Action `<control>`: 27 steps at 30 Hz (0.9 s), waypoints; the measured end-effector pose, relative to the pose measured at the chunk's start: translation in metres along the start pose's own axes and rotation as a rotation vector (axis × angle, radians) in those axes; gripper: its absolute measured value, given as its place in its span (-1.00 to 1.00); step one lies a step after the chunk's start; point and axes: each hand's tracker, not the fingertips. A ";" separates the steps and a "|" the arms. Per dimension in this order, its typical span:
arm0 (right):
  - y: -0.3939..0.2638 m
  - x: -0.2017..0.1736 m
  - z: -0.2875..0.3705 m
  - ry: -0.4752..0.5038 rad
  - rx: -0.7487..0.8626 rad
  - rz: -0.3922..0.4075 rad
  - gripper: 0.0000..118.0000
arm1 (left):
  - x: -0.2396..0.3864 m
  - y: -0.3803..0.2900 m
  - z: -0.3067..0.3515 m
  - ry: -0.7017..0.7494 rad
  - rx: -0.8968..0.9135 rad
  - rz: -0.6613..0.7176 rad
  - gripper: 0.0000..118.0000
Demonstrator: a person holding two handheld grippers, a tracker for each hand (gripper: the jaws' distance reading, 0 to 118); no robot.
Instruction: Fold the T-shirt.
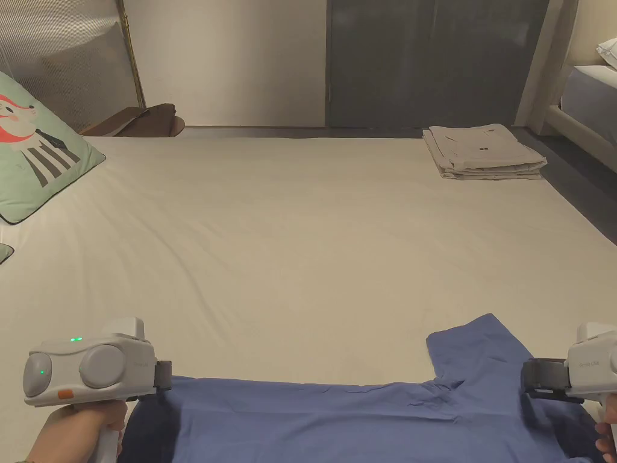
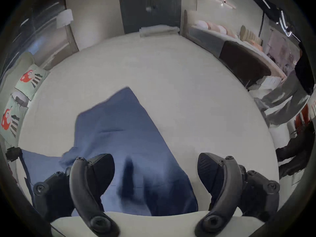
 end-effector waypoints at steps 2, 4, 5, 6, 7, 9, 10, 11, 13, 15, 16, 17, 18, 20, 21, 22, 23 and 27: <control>0.000 -0.001 -0.008 0.017 -0.060 0.027 0.67 | -0.001 0.000 0.001 -0.003 -0.002 0.005 -0.91; -0.006 -0.008 0.000 0.013 -0.075 0.025 0.27 | -0.002 0.000 0.000 -0.001 -0.002 0.007 -0.91; -0.007 -0.008 0.001 0.017 -0.080 0.027 0.05 | -0.003 0.000 0.000 0.000 -0.004 0.007 -0.91; -0.009 -0.008 0.004 0.022 -0.069 0.028 -0.11 | -0.004 0.000 0.000 -0.002 -0.006 0.006 -0.91; -0.010 -0.007 0.008 0.032 -0.056 0.031 -0.30 | -0.004 0.000 -0.001 -0.002 -0.007 0.006 -0.91; -0.007 -0.005 0.017 0.054 -0.040 0.032 -0.96 | -0.006 0.000 0.000 -0.001 -0.008 0.005 -0.91; -0.007 -0.005 0.023 0.060 -0.023 0.024 -0.96 | -0.007 0.001 0.001 -0.002 -0.008 0.004 -0.91; -0.003 -0.003 0.022 0.079 -0.029 0.037 -0.97 | -0.007 0.000 0.003 -0.003 -0.008 0.004 -0.91; 0.000 -0.002 0.031 0.075 -0.025 0.093 -0.97 | -0.009 0.002 0.006 -0.006 -0.009 0.000 -0.91; 0.002 0.001 0.047 0.081 -0.009 0.120 -0.97 | -0.011 0.004 0.012 -0.009 -0.005 -0.007 -0.91; 0.006 0.004 0.047 0.084 -0.009 0.117 -0.97 | -0.013 0.005 0.015 -0.011 -0.003 -0.009 -0.91; 0.006 0.007 0.055 0.090 -0.003 0.125 -0.97 | -0.015 0.005 0.020 -0.013 -0.002 -0.012 -0.91; 0.007 0.009 0.063 0.096 0.001 0.130 -0.97 | -0.016 0.005 0.026 -0.016 -0.001 -0.014 -0.91; 0.009 0.014 0.074 0.100 -0.004 0.138 -0.97 | -0.018 0.001 0.041 -0.024 0.003 -0.021 -0.91; 0.008 0.016 0.083 0.107 -0.005 0.150 -0.97 | -0.020 0.000 0.048 -0.028 0.004 -0.029 -0.91; 0.006 0.018 0.090 0.113 -0.006 0.159 -0.97 | -0.023 -0.002 0.054 -0.030 0.005 -0.034 -0.91; 0.004 0.019 0.099 0.117 -0.010 0.167 -0.97 | -0.030 -0.003 0.055 -0.034 0.005 -0.038 -0.91; -0.014 0.023 0.135 0.131 -0.007 0.200 -0.97 | -0.043 -0.020 0.090 -0.063 0.002 -0.045 -0.91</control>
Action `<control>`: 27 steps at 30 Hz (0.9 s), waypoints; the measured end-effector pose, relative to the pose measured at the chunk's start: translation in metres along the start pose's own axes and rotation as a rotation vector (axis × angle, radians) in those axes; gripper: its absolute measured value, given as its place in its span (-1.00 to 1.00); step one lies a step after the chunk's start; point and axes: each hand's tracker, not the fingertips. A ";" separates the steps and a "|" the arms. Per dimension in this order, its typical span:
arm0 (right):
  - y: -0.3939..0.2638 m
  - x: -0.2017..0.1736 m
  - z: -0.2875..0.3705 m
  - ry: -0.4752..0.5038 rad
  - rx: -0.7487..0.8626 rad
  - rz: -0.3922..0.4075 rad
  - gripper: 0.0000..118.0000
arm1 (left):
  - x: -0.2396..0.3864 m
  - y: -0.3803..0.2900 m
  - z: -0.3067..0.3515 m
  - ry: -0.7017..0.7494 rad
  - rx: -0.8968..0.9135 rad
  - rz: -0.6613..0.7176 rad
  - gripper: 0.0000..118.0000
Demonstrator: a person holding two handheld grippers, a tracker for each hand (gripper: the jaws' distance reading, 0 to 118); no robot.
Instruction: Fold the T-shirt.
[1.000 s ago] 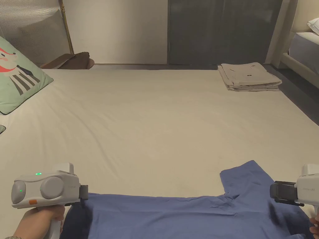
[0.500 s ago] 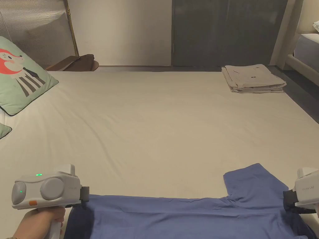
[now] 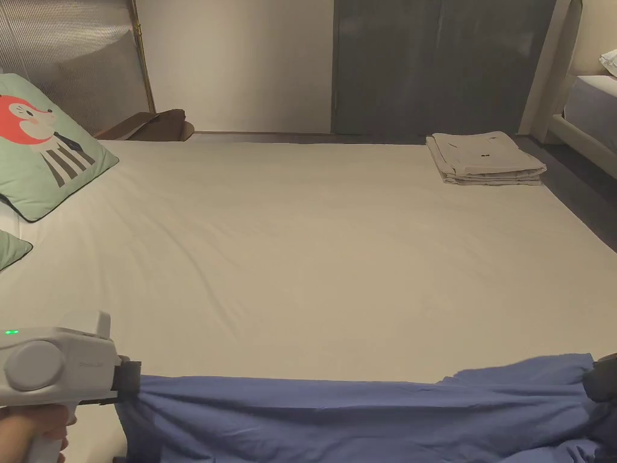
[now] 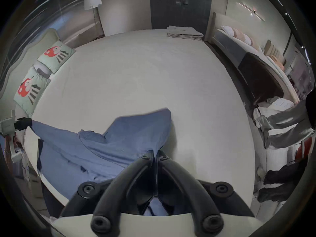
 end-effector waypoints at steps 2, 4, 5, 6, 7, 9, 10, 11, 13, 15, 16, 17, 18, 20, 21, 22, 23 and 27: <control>-0.013 -0.007 0.022 0.004 0.003 0.014 -0.97 | -0.007 -0.014 0.016 -0.010 0.002 0.002 -0.91; -0.027 -0.012 0.037 0.010 0.008 0.035 -0.97 | -0.015 -0.028 0.028 -0.022 -0.005 0.009 -0.91; -0.036 -0.014 0.043 0.011 0.007 0.044 -0.97 | -0.019 -0.037 0.034 -0.024 -0.009 0.012 -0.91; -0.045 -0.017 0.048 0.011 0.005 0.054 -0.97 | -0.021 -0.046 0.038 -0.025 -0.013 0.011 -0.91; -0.054 -0.020 0.054 0.014 0.001 0.071 -0.97 | -0.023 -0.057 0.042 -0.021 -0.021 0.009 -0.91; -0.074 -0.028 0.061 0.008 -0.009 0.104 -0.97 | -0.028 -0.079 0.045 -0.014 -0.041 0.002 -0.91; -0.085 -0.031 0.063 0.004 -0.019 0.121 -0.97 | -0.030 -0.090 0.046 -0.007 -0.054 -0.005 -0.91; -0.095 -0.033 0.063 0.002 -0.025 0.128 -0.97 | -0.029 -0.101 0.050 0.000 -0.069 -0.014 -0.91; -0.117 -0.040 0.061 -0.007 -0.061 0.141 -0.97 | -0.026 -0.122 0.056 0.010 -0.095 -0.014 -0.91; -0.136 -0.040 0.051 -0.017 -0.100 0.135 -0.98 | -0.027 -0.139 0.053 0.008 -0.119 -0.010 -0.91; -0.146 -0.039 0.045 -0.020 -0.127 0.138 -0.98 | -0.033 -0.146 0.044 0.007 -0.133 -0.004 -0.91; -0.156 -0.037 0.039 -0.028 -0.155 0.131 -0.98 | -0.033 -0.154 0.043 0.008 -0.145 -0.004 -0.91; -0.164 -0.036 0.034 -0.030 -0.172 0.126 -0.98 | -0.033 -0.160 0.042 0.010 -0.149 -0.005 -0.91; -0.179 -0.033 0.024 -0.030 -0.193 0.112 -0.98 | -0.028 -0.172 0.049 0.015 -0.163 -0.011 -0.91; -0.185 -0.030 0.020 -0.029 -0.201 0.101 -0.98 | -0.028 -0.175 0.049 0.014 -0.167 -0.010 -0.91; -0.190 -0.029 0.016 -0.031 -0.203 0.094 -0.98 | -0.028 -0.179 0.048 0.015 -0.171 -0.007 -0.91; -0.195 -0.028 0.012 -0.033 -0.204 0.088 -0.98 | -0.028 -0.182 0.046 0.018 -0.173 -0.003 -0.91; -0.199 -0.030 0.008 -0.043 -0.189 0.076 -0.98 | -0.023 -0.187 0.040 0.037 -0.170 -0.002 -0.91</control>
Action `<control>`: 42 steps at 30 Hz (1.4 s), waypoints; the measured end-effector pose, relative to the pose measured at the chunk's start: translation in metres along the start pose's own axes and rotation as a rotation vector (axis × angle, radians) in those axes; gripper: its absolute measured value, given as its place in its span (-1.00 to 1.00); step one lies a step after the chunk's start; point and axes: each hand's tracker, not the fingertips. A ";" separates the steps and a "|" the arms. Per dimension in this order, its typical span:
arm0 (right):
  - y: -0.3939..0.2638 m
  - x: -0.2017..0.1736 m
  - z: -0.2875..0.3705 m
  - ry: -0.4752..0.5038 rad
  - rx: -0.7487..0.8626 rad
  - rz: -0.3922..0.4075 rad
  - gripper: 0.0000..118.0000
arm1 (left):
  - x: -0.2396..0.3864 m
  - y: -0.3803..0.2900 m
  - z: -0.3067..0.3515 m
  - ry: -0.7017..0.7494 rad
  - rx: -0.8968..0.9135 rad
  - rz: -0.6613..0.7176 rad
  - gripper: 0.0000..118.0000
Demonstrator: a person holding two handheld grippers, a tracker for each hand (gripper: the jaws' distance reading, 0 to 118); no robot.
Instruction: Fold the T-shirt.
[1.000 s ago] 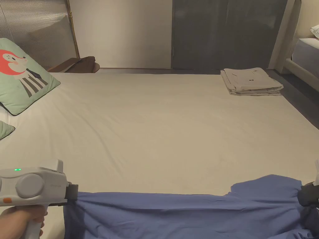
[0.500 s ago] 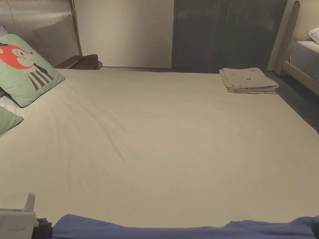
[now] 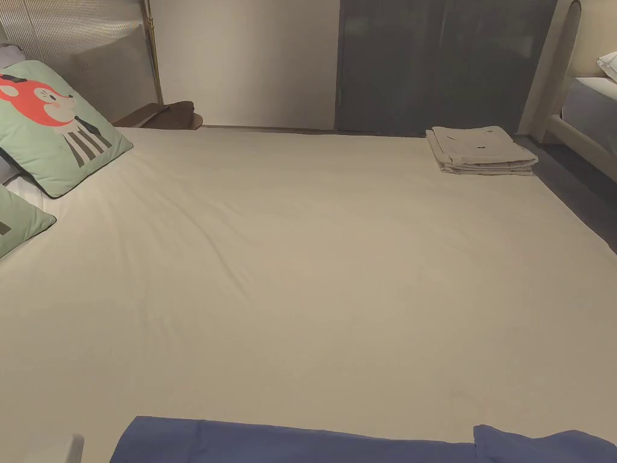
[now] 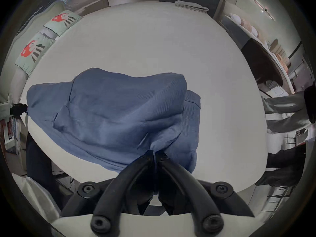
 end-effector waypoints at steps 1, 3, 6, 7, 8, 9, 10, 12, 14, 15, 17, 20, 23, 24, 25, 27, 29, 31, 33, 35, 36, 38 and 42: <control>0.000 -0.002 0.000 -0.010 0.010 0.007 -0.98 | -0.001 -0.002 -0.006 0.009 -0.002 -0.012 -0.91; -0.001 -0.004 0.005 -0.023 0.024 0.023 -0.97 | 0.003 -0.005 -0.006 0.021 0.010 -0.030 -0.91; -0.003 -0.003 0.012 -0.047 0.082 0.036 -0.51 | 0.007 -0.008 0.004 0.039 0.068 -0.050 -0.17; -0.005 -0.002 0.017 -0.070 0.118 0.044 -0.14 | 0.005 -0.009 0.009 0.035 0.109 -0.046 0.26; -0.007 0.000 0.025 -0.074 0.161 0.036 0.21 | 0.004 -0.008 0.016 0.019 0.141 -0.036 0.62; -0.007 0.001 0.032 -0.060 0.200 0.016 0.37 | 0.004 -0.007 0.024 -0.005 0.193 -0.019 0.80; -0.010 0.003 0.048 -0.041 0.261 -0.033 0.37 | 0.005 -0.004 0.035 -0.022 0.258 -0.002 0.80; -0.008 0.002 0.068 -0.033 0.399 -0.108 0.37 | 0.011 0.004 0.053 -0.024 0.381 0.036 0.80; 0.000 -0.007 0.083 -0.082 0.575 -0.125 0.37 | 0.011 0.017 0.062 -0.034 0.521 0.064 0.80; 0.002 -0.013 0.091 -0.112 0.644 -0.125 0.37 | 0.016 0.021 0.069 -0.026 0.576 0.075 0.80; 0.007 -0.033 0.103 -0.195 0.796 -0.127 0.37 | 0.031 0.031 0.083 -0.015 0.695 0.072 0.80; 0.016 -0.066 0.114 -0.236 0.971 -0.167 0.37 | 0.048 0.037 0.092 0.018 0.813 0.068 0.77; 0.024 -0.087 0.107 -0.262 1.070 -0.185 0.23 | 0.062 0.036 0.098 0.026 0.883 0.056 0.33; 0.025 -0.095 0.107 -0.271 1.092 -0.184 -0.10 | 0.066 0.035 0.099 0.035 0.895 0.057 -0.03; 0.027 -0.103 0.106 -0.281 1.114 -0.184 -0.44 | 0.069 0.035 0.098 0.047 0.905 0.060 -0.36; 0.033 -0.111 0.099 -0.284 1.120 -0.188 -0.98 | 0.074 0.035 0.098 0.077 0.935 0.047 -0.99; 0.037 -0.119 0.097 -0.287 1.137 -0.195 -1.00 | 0.080 0.037 0.099 0.098 0.943 0.040 -0.99; 0.041 -0.123 0.101 -0.272 1.132 -0.186 -1.00 | 0.079 0.041 0.101 0.092 0.929 0.029 -0.99; 0.045 -0.124 0.099 -0.246 1.126 -0.188 -1.00 | 0.078 0.043 0.101 0.089 0.922 0.031 -0.99; 0.049 -0.126 0.094 -0.247 1.121 -0.184 -1.00 | 0.073 0.047 0.099 0.103 0.885 0.011 -1.00; 0.050 -0.126 0.093 -0.245 1.119 -0.181 -1.00 | 0.069 0.050 0.097 0.099 0.864 0.009 -1.00; 0.051 -0.128 0.091 -0.243 1.114 -0.171 -1.00 | 0.053 0.058 0.090 0.021 0.735 0.003 -1.00; 0.050 -0.130 0.089 -0.236 1.094 -0.165 -1.00 | 0.012 0.066 0.059 -0.202 0.460 0.105 -0.99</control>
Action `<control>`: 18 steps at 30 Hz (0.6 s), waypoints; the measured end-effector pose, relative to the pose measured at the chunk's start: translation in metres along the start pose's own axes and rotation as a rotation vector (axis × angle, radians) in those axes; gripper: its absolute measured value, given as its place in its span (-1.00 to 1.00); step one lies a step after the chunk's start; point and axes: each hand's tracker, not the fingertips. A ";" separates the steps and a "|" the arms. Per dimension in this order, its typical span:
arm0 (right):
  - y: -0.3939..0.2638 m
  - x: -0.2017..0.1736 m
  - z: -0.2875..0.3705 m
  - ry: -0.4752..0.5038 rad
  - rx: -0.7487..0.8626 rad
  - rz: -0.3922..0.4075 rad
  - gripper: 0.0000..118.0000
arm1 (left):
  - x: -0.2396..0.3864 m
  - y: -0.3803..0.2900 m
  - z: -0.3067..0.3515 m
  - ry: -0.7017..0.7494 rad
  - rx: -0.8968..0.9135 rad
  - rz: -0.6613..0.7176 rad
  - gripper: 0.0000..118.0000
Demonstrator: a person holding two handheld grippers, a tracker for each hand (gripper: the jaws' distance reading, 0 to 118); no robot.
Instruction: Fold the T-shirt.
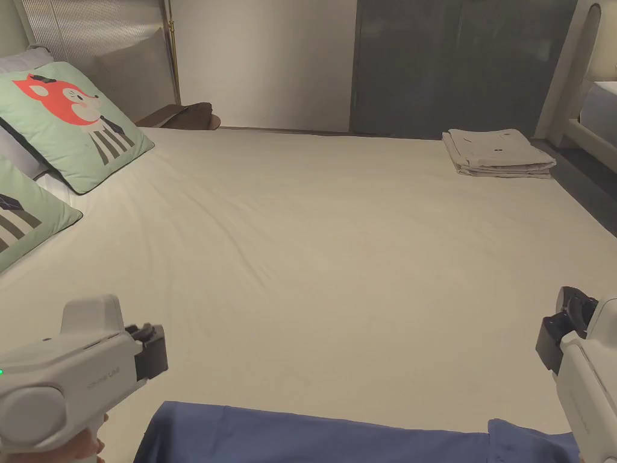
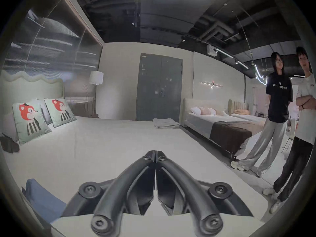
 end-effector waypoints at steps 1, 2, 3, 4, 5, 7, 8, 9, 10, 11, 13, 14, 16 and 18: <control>-0.001 0.000 -0.001 0.001 -0.007 0.003 -1.00 | -0.013 -0.004 -0.008 -0.030 -0.068 0.034 -0.98; -0.003 0.001 -0.002 0.003 -0.014 0.003 -1.00 | -0.027 -0.009 -0.014 -0.056 -0.106 0.068 -0.89; -0.005 0.001 -0.002 0.003 -0.019 0.004 -1.00 | -0.044 -0.013 -0.022 -0.082 -0.161 0.103 -0.43; -0.007 0.000 -0.001 0.002 -0.025 0.007 -1.00 | -0.057 -0.017 -0.028 -0.120 -0.220 0.135 0.11; -0.008 0.000 -0.001 0.002 -0.031 0.010 -1.00 | -0.069 -0.024 -0.033 -0.174 -0.257 0.174 0.57; -0.010 0.000 -0.001 -0.002 -0.040 0.013 -1.00 | -0.076 -0.036 -0.031 -0.280 -0.309 0.271 0.85; -0.008 -0.001 0.003 -0.004 -0.044 0.015 -1.00 | -0.085 -0.040 -0.031 -0.308 -0.303 0.320 0.85; -0.009 -0.001 0.003 -0.005 -0.050 0.017 -1.00 | -0.093 -0.044 -0.033 -0.332 -0.297 0.371 0.86; -0.010 -0.002 0.003 -0.007 -0.055 0.021 -1.00 | -0.102 -0.048 -0.035 -0.351 -0.299 0.409 0.86; -0.011 -0.003 0.004 -0.011 -0.060 0.024 -1.00 | -0.128 -0.050 -0.047 -0.379 -0.307 0.456 0.86; -0.014 -0.005 0.005 -0.010 -0.068 0.024 -1.00 | -0.144 -0.057 -0.058 -0.419 -0.333 0.548 0.86; -0.015 -0.006 0.006 -0.008 -0.072 0.023 -1.00 | -0.149 -0.061 -0.063 -0.431 -0.348 0.578 0.86; -0.014 -0.010 0.009 -0.008 -0.076 0.031 -1.00 | -0.120 -0.067 -0.054 -0.439 -0.358 0.597 0.86; -0.014 -0.013 0.011 -0.007 -0.076 0.042 -1.00 | -0.118 -0.075 -0.063 -0.442 -0.386 0.615 0.85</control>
